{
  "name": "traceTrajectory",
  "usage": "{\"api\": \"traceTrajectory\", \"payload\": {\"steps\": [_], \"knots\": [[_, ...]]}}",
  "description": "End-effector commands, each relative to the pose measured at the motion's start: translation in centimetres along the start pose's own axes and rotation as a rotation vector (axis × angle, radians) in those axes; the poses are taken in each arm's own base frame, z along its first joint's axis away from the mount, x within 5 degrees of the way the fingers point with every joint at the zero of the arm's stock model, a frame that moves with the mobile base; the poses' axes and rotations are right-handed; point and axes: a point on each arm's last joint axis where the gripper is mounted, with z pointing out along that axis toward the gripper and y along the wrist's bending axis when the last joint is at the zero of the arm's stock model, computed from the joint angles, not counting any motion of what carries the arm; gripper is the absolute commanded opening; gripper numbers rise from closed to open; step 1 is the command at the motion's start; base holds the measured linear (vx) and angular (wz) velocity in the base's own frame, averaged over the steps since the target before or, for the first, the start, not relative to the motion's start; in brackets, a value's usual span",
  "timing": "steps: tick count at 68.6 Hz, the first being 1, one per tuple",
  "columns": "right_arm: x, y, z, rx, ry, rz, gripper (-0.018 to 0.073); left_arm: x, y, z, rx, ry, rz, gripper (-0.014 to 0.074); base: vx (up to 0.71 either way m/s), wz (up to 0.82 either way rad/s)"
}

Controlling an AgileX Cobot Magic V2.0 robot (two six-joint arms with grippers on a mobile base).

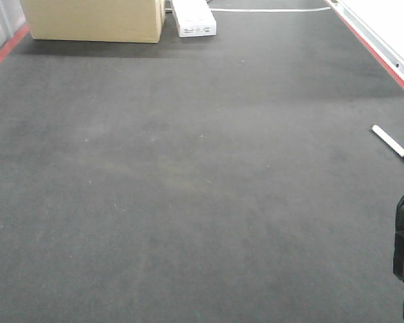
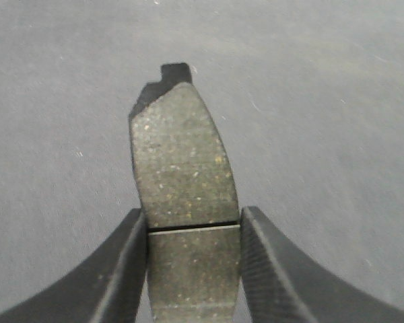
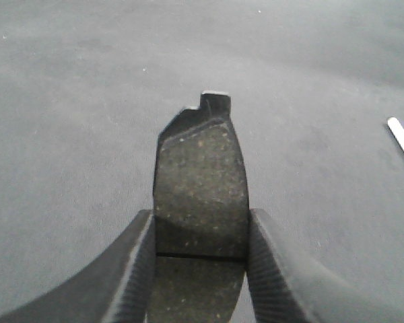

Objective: Move and align brake pads A on conveyor
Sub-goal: 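Drive up to the black conveyor belt and hold pads above it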

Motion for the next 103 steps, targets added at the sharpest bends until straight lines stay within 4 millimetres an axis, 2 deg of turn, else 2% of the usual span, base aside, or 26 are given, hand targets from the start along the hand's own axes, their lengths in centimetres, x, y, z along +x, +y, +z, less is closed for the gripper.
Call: {"api": "traceTrajectory", "payload": {"steps": [1, 90, 103], "knots": [[-1.67, -0.42, -0.45, 0.037, -0.104, 0.006, -0.0003, -1.50, -0.21, -0.59, 0.013, -0.106, -0.007, 0.0059, 0.12, 0.07], [-1.67, -0.42, -0.45, 0.037, -0.104, 0.006, -0.0003, -1.54, -0.23, -0.59, 0.015, -0.111, -0.010, 0.0059, 0.02, 0.01], [-1.67, -0.42, -0.45, 0.037, -0.104, 0.006, -0.0003, -1.46, -0.70, -0.46, 0.069, -0.093, -0.058, 0.0063, 0.00, 0.00]]}}
